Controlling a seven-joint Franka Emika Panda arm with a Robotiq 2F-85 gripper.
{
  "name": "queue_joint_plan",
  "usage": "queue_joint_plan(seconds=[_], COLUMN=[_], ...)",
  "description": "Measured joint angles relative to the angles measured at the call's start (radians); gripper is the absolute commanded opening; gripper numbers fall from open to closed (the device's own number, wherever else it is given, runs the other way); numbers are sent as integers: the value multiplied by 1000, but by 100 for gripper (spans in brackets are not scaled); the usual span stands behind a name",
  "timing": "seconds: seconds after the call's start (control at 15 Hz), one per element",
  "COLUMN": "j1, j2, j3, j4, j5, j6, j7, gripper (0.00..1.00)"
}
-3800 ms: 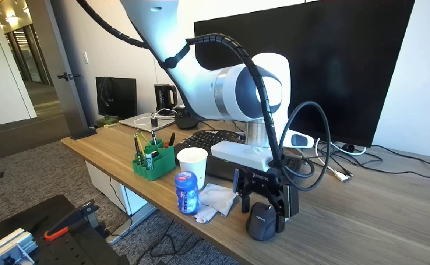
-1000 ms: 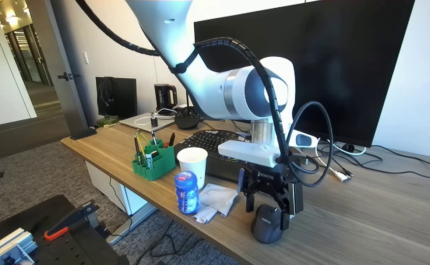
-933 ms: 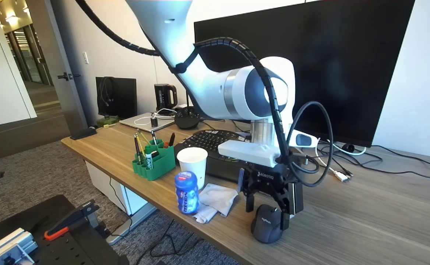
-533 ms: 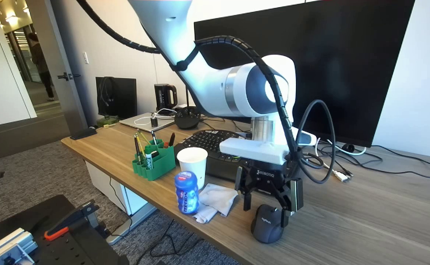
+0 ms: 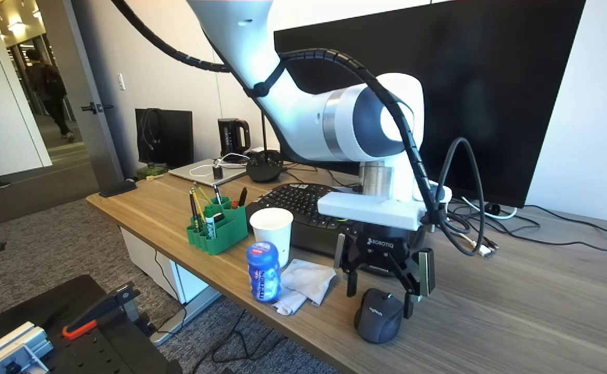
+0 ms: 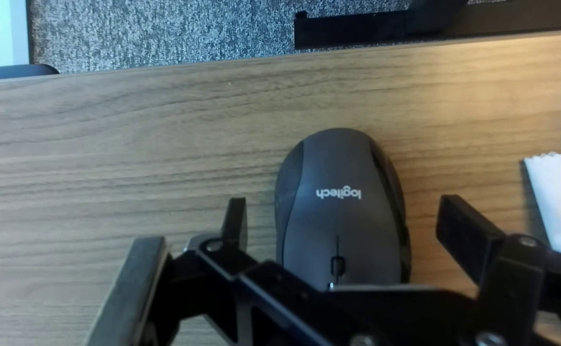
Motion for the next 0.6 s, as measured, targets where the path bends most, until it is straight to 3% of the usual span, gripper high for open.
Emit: queue_joint_plan(seconds=[0.6], j1=[-9], j2=[0], j3=[0], j4=[5], j5=[2], j6=[1], j7=[0], gripper=[100])
